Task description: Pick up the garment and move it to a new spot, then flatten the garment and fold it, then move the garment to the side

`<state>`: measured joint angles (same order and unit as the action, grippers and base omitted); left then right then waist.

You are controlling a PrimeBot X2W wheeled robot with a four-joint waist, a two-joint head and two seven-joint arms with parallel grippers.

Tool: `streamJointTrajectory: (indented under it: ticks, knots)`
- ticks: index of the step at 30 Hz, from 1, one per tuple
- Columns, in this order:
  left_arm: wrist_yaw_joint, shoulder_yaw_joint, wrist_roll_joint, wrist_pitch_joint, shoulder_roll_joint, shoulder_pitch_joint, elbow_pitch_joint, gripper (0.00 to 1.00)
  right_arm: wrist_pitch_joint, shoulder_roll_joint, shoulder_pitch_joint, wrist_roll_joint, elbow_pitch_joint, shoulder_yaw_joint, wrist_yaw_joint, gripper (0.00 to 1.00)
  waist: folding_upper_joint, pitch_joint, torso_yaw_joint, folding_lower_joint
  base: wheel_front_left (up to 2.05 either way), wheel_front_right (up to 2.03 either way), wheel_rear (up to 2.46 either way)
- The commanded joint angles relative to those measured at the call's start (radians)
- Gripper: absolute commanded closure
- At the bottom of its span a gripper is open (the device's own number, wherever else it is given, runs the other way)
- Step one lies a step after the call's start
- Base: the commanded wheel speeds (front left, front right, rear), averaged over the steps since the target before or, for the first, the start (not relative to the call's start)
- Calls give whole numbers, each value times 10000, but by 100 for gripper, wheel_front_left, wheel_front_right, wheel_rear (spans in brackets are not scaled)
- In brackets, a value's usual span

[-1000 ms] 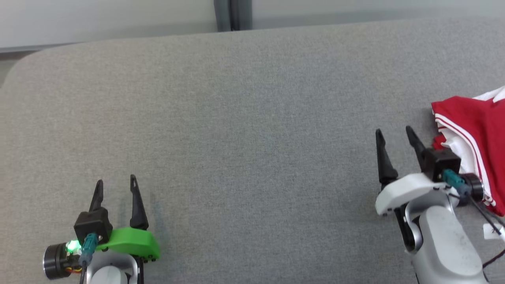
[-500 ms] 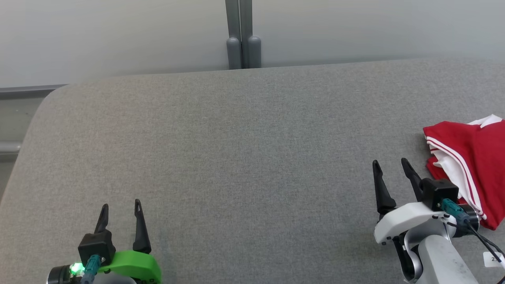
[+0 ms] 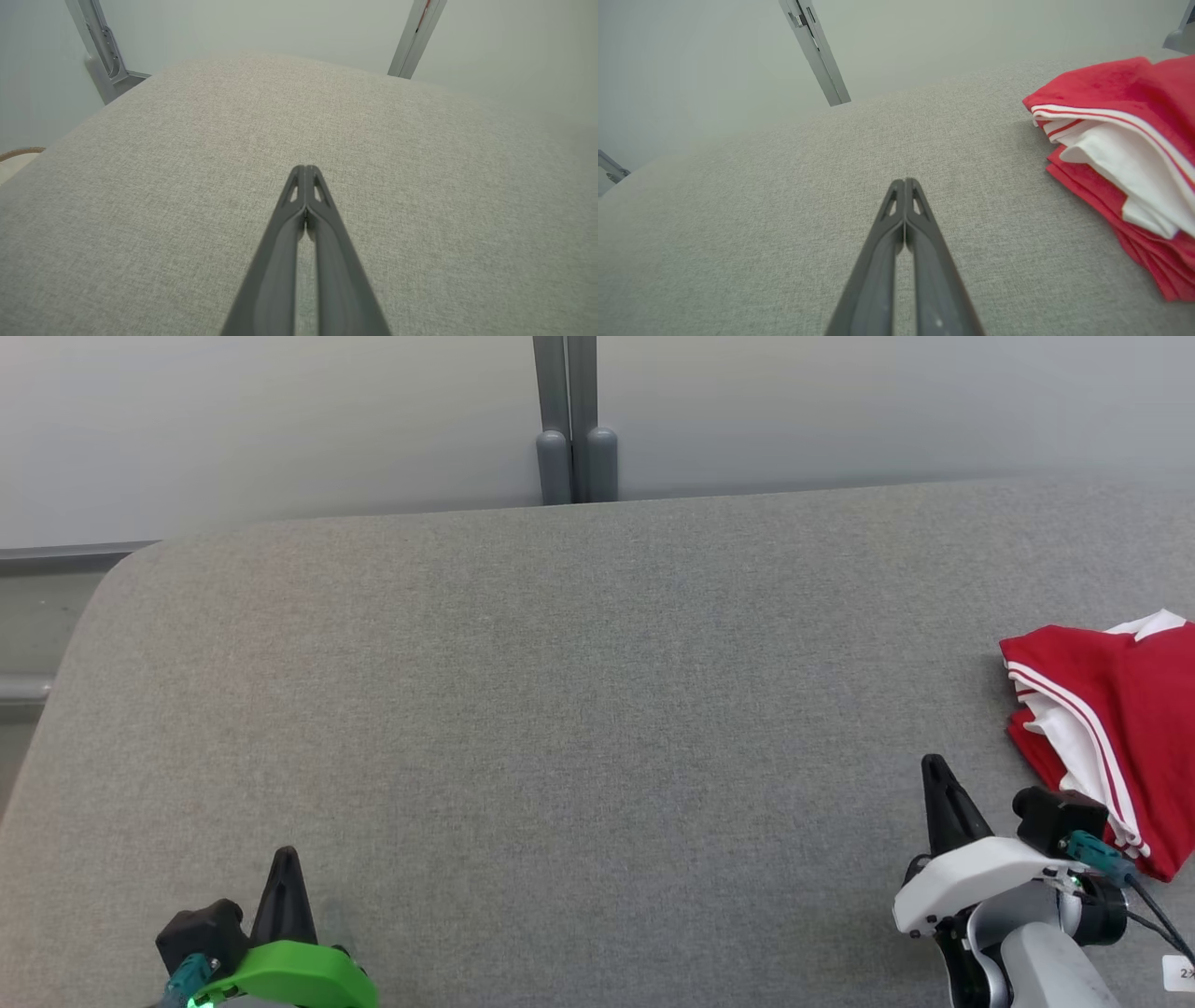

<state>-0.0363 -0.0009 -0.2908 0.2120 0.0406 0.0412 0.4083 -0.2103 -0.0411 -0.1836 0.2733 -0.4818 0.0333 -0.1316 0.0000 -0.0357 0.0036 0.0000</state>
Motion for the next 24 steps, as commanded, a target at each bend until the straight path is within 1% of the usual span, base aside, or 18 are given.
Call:
streamJointTrajectory:
  ticks: [1,2,8,24]
  knots:
    - [76,73,-514,-82,38,198,-232,100,109,-40,-80,518,275,46,1,100,0,4,0,0,0,0,0]
    - [122,91,-890,-161,40,201,-288,100,185,-42,-41,897,355,53,2,100,0,9,-1,0,0,0,0]
    - [256,159,-1947,-400,47,229,-435,100,421,-49,46,1969,562,93,2,100,0,25,-3,0,0,0,0]
    - [573,371,-4433,-1021,64,350,-723,100,1034,-64,208,4485,989,244,4,100,0,70,-8,0,0,0,0]
